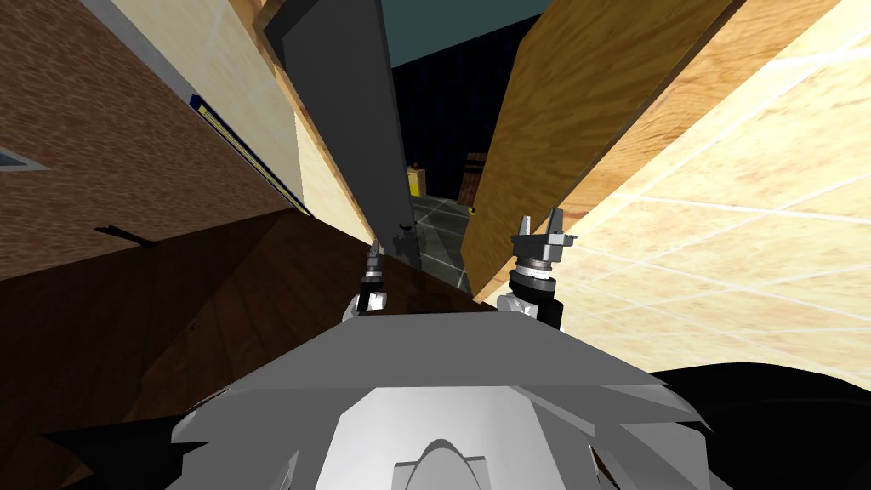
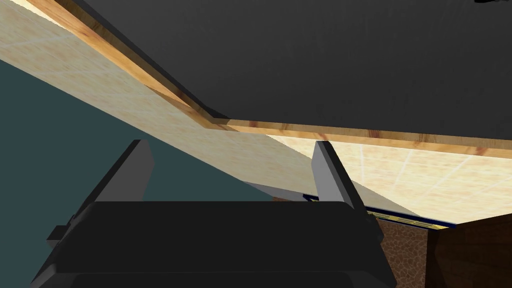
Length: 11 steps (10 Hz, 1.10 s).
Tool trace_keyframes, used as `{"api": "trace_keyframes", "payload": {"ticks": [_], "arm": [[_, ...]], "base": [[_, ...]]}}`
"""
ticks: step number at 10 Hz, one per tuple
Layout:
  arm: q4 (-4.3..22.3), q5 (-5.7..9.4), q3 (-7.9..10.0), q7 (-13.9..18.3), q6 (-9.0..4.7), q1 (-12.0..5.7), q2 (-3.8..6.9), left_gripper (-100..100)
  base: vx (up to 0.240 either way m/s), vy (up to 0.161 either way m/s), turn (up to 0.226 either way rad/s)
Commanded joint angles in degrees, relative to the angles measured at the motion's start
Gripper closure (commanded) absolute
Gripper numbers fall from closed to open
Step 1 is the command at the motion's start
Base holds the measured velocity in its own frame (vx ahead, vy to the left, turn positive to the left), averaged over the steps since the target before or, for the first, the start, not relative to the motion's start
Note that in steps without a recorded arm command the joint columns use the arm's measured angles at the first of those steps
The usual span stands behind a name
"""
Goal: Push the door open
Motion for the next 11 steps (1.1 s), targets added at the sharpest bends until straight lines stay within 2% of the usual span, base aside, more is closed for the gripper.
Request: {"api": "trace_keyframes", "payload": {"ticks": [1, 2, 5, 6, 11], "arm": [[1.8, 0.13, 0.09, -0.05, -0.19, -0.73, -0.04, -100], [3.93, 0.29, 0.17, -0.09, -0.46, -1.52, -0.1, -100], [7.13, 0.53, 0.29, -0.15, -0.87, -2.71, -0.19, -100], [9.23, 0.68, 0.38, -0.19, -1.14, -3.48, -0.3, -100], [14.41, 1.07, 0.58, -0.3, -1.8, -5.4, -0.68, -100]], "base": [[0.051, 0.106, -0.135], [0.068, 0.131, -0.157], [0.069, 0.132, -0.168], [0.072, 0.123, -0.18], [0.045, 0.111, -0.141]]}}
